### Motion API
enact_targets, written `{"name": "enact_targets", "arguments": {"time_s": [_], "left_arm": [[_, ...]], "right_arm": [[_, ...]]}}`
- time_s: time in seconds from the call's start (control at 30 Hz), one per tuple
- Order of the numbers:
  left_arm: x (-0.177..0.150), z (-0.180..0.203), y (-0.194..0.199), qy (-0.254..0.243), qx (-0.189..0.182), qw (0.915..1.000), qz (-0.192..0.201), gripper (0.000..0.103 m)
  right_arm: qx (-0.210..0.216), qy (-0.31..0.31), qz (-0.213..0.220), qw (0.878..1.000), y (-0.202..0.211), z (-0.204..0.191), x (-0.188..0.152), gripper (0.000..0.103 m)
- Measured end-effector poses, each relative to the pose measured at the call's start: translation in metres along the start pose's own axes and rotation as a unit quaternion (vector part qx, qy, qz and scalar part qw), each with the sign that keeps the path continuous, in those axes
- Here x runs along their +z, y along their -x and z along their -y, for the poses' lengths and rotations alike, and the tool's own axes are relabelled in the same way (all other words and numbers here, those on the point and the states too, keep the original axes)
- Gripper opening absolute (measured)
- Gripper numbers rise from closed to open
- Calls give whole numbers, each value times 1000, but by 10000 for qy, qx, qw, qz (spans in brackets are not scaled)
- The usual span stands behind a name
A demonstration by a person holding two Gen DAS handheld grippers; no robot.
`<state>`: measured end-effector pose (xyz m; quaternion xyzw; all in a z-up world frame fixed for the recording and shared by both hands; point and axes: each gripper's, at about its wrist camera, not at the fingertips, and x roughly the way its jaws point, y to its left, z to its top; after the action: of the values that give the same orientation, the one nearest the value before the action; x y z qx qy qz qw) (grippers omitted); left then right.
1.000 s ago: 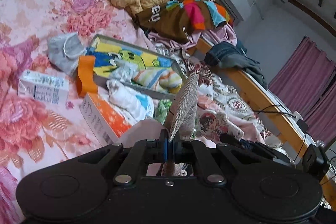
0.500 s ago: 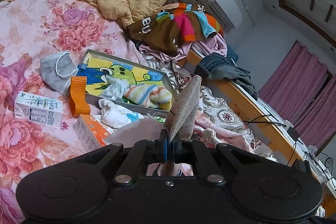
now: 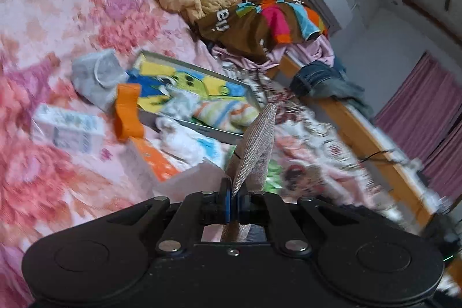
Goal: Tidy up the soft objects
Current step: 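Lift the pouch with the left tool while the right tool lifts the badge, then carry the pouch with the left tool while the right tool carries the badge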
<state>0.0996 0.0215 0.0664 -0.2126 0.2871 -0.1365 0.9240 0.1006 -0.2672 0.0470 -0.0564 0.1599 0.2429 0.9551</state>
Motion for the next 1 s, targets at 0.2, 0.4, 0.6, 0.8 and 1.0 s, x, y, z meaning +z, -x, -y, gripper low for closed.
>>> {"name": "enact_targets", "arguments": {"time_s": [0.2, 0.4, 0.6, 0.8, 1.0], "left_arm": [[-18, 10, -13, -1142, 844, 9898, 145, 3], [-37, 24, -23, -1925, 1206, 9734, 304, 6], [-50, 39, -28, -2400, 1123, 9638, 304, 17], [-59, 46, -34, -2656, 1152, 9566, 315, 19], [-65, 51, -32, -2884, 1202, 9488, 460, 34]], "right_arm": [[90, 51, -48, 9999, 0, -4, 0, 11], [153, 74, -120, 9998, -4, -7, -2, 11], [208, 204, -102, 9995, -7, -12, -2, 11], [242, 365, -25, 9990, -16, -17, 6, 11], [262, 370, 59, 9990, -23, -20, 12, 11]]}}
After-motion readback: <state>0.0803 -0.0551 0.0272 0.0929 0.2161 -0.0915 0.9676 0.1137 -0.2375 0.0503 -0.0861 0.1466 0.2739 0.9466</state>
